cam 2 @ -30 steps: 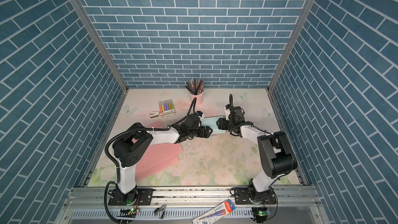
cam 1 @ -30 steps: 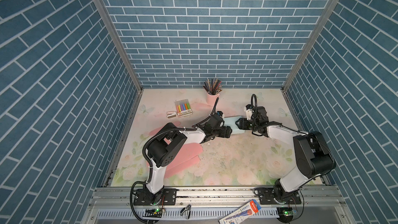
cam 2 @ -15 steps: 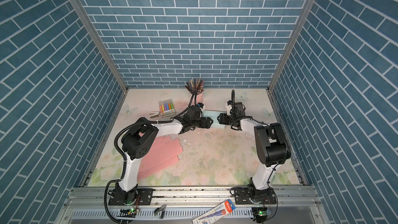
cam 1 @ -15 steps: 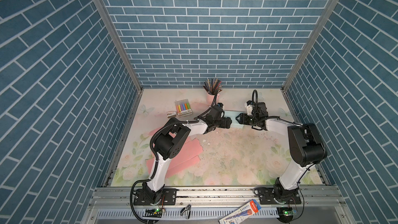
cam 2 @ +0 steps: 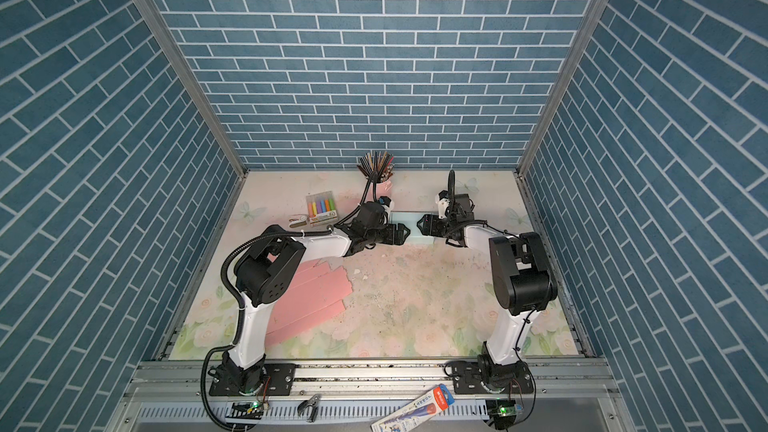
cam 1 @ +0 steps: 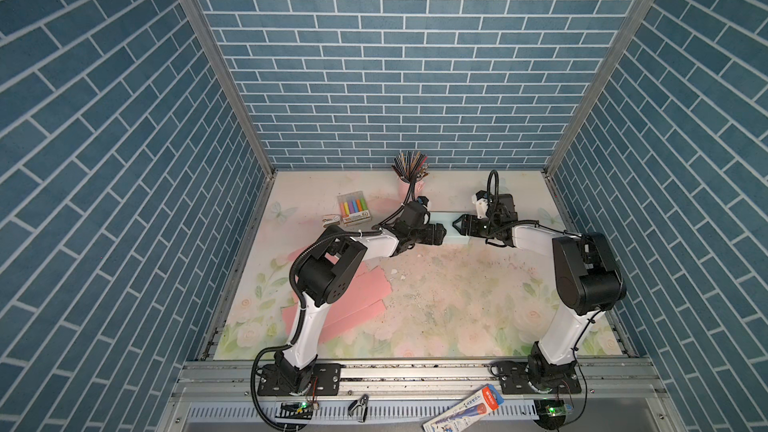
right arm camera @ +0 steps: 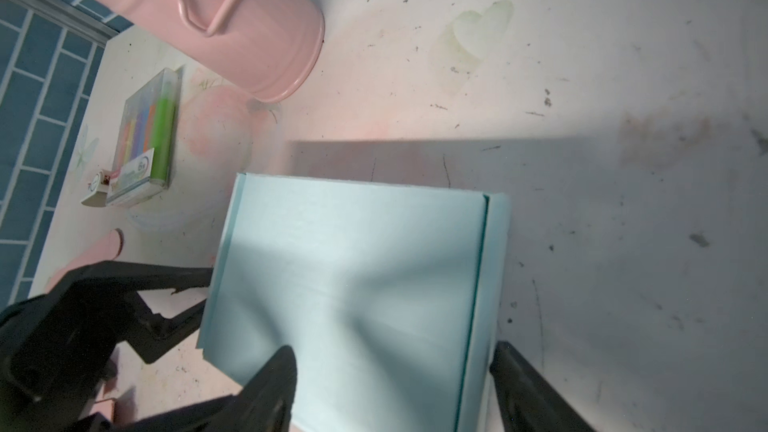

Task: Fold the paper box
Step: 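Push the light-blue box farther from the robot with both grippers, then release the box and draw both grippers back toward the pink blank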

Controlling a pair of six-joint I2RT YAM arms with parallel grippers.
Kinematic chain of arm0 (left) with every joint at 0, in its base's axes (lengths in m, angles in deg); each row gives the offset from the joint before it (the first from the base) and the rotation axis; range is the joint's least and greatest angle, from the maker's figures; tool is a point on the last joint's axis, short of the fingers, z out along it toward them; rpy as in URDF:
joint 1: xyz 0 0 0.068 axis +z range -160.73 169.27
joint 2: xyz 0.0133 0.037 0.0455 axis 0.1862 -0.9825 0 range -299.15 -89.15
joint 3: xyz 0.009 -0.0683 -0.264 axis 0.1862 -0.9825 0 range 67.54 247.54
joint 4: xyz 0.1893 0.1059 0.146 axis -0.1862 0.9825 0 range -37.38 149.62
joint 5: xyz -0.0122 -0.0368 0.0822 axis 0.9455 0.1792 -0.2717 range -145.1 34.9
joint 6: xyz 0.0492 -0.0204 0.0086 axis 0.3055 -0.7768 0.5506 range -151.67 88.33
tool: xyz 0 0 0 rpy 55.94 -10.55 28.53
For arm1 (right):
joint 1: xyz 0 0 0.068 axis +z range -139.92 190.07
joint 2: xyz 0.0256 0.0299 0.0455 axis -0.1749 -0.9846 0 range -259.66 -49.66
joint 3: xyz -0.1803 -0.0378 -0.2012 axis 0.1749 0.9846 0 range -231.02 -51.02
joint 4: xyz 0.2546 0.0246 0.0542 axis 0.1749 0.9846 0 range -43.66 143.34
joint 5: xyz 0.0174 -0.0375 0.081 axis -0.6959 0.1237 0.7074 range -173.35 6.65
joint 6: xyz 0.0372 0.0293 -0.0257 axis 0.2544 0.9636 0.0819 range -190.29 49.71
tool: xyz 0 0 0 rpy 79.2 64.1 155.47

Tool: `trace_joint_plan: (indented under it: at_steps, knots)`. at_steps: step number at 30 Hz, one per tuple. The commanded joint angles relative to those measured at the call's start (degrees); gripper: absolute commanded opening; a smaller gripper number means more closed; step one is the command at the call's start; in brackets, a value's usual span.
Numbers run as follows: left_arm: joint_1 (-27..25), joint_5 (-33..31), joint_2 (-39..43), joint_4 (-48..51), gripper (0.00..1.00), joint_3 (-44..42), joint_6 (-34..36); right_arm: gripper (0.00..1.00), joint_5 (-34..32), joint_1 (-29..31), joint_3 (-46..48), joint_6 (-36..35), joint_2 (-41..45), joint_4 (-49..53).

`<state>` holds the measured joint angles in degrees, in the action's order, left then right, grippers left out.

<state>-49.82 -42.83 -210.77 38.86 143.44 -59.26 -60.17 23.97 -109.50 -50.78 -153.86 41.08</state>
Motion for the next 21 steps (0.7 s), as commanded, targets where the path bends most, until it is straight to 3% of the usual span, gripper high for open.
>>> trace_joint_plan:
  at_steps: [1,3,8,14,21]
  knots:
    - [0.84,0.54,1.58,-1.9,0.88,-2.08,0.66,0.84,-0.29,-0.68,1.43,0.09,3.12,-0.99]
    - [0.86,-0.24,2.74,-1.8,0.88,-2.96,1.11,0.89,-0.84,-0.96,2.1,-0.06,4.43,-0.78]
    - [0.96,-1.54,6.92,-1.84,0.88,-6.3,1.23,0.9,-4.06,-0.98,4.64,-0.68,10.26,0.63]
    - [0.0,-1.56,17.31,-4.79,0.88,-16.58,0.85,0.92,-3.38,-0.4,10.09,-1.48,18.95,2.31]
    - [-1.27,-1.42,33.21,-5.9,0.88,-31.01,-1.36,0.9,-4.79,6.64,17.96,-1.75,33.06,9.24]
